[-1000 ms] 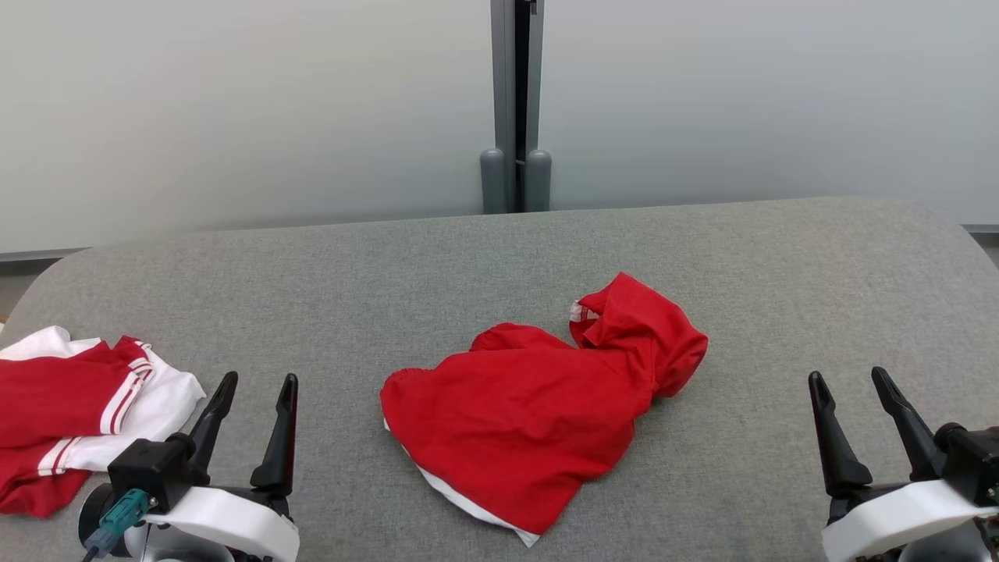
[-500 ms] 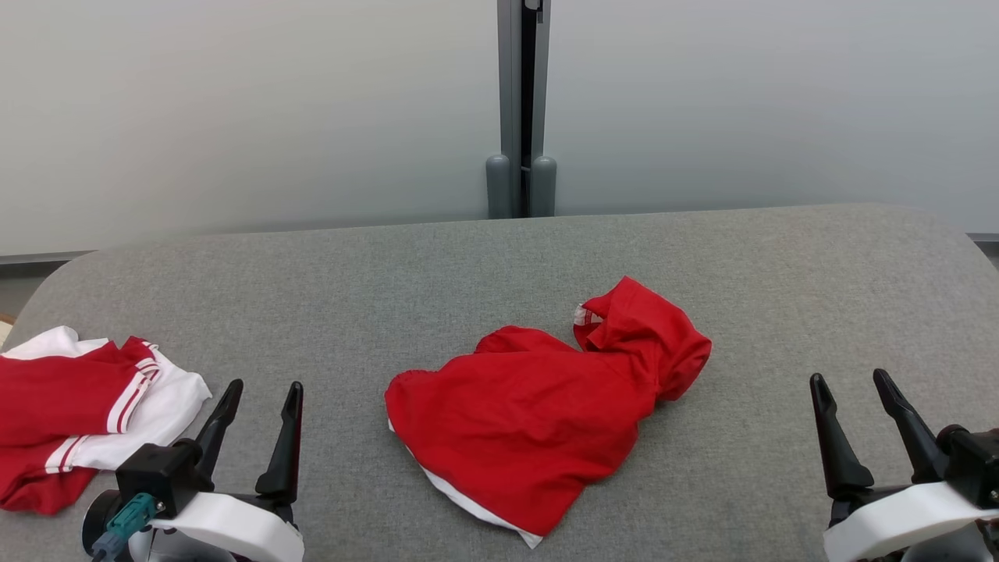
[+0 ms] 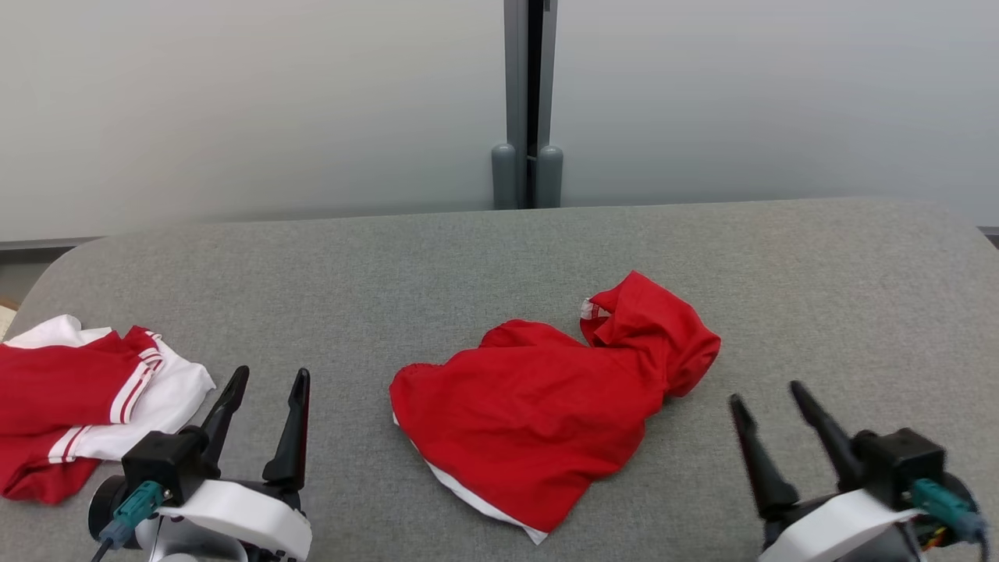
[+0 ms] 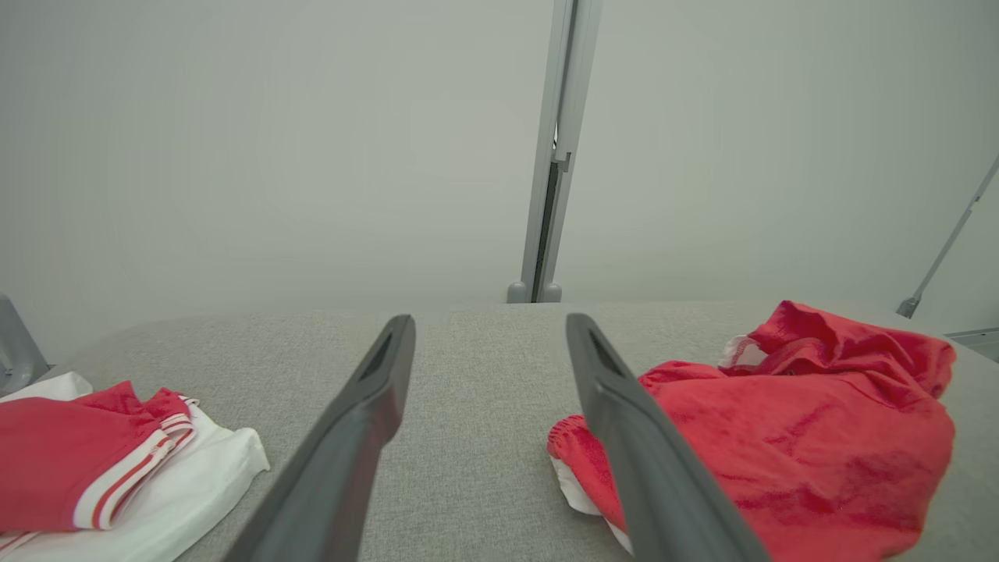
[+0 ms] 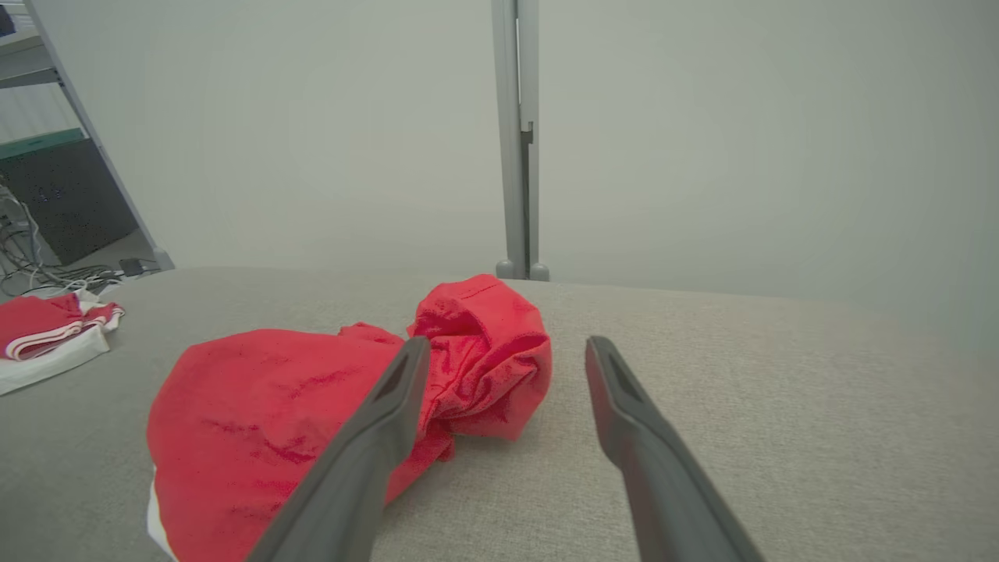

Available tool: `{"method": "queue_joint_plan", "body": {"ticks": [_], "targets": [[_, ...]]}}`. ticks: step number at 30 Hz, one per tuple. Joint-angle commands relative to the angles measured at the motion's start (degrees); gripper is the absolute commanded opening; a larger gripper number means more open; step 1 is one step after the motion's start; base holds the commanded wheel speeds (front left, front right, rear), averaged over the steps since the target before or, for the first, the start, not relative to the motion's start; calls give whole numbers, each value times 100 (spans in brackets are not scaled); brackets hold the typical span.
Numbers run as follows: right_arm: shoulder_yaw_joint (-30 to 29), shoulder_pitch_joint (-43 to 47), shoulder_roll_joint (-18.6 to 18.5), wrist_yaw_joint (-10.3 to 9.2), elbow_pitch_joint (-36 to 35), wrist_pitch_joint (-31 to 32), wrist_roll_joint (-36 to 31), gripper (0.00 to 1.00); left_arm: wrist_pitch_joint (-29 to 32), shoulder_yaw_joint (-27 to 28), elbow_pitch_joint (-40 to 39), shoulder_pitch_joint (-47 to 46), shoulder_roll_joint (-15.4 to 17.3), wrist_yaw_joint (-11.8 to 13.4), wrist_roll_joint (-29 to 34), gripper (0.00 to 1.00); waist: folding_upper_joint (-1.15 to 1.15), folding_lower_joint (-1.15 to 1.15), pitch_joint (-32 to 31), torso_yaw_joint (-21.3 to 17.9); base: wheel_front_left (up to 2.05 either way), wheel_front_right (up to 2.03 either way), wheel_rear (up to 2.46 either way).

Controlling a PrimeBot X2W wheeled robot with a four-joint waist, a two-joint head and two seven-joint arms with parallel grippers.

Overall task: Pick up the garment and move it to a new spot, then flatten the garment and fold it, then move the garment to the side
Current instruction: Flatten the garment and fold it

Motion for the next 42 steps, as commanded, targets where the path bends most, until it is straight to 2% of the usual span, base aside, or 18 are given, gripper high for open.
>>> {"method": "queue_joint_plan", "body": {"ticks": [1, 2, 3, 11, 14, 18, 19, 21, 22, 26, 31, 37, 42], "targets": [[433, -46, -52, 0, 93, 64, 65, 100, 14, -30, -42, -166, 17, 30, 67, 100, 0, 0, 92, 94, 0, 0, 0], [672, -36, -81, -1, 146, 98, 98, 100, 22, -60, -47, -196, 3, 30, 90, 100, 0, 0, 130, 136, 0, 0, 0], [672, -36, -81, -1, 146, 98, 98, 100, 22, -60, -47, -196, 3, 30, 90, 100, 0, 0, 130, 136, 0, 0, 0], [2273, -309, -204, -1, 897, 229, 410, 100, -78, -201, -81, -649, -119, -16, 186, 100, 0, 0, 704, 488, 0, 0, 0], [2626, -525, -234, -1, 1298, 222, 475, 100, -126, -244, -32, -838, -171, -34, 222, 100, 0, 0, 892, 602, 0, 0, 0], [2763, -819, -234, -1, 1770, 158, 456, 100, -192, -294, 54, -1010, -234, -64, 264, 100, 0, 0, 1057, 718, 0, 0, 0], [2758, -858, -221, -1, 1861, 136, 453, 76, -202, -301, 68, -1035, -243, -71, 273, 100, 0, 0, 1080, 730, 0, 0, 0], [2712, -944, -221, -1, 2001, 71, 400, 10, -244, -311, 76, -1069, -259, -70, 296, 100, 0, 0, 1117, 742, 0, 0, 0], [2691, -983, -229, -1, 2051, 40, 370, 0, -249, -314, 84, -1075, -265, -73, 297, 100, 0, 0, 1128, 741, 0, 0, 0], [2593, -1082, -229, -1, 2008, -184, 449, 0, -285, -301, 97, -1085, -249, -49, 326, 100, 0, 0, 1145, 699, 0, 0, 0], [2262, -1065, -294, -1, 1604, -450, 532, 0, -314, -280, 56, -1011, -212, -10, 339, 100, 0, 0, 1122, 565, 0, 0, 0], [1611, -977, -379, -1, 901, -296, 614, 0, -330, -255, 12, -1016, -164, 33, 342, 100, 0, 0, 1127, 374, 0, 0, 0], [1011, -1112, -405, -1, 534, 1, 528, 0, -324, -332, -11, -1178, -211, 17, 382, 100, 0, 0, 1244, 366, 0, 0, 0]]}}
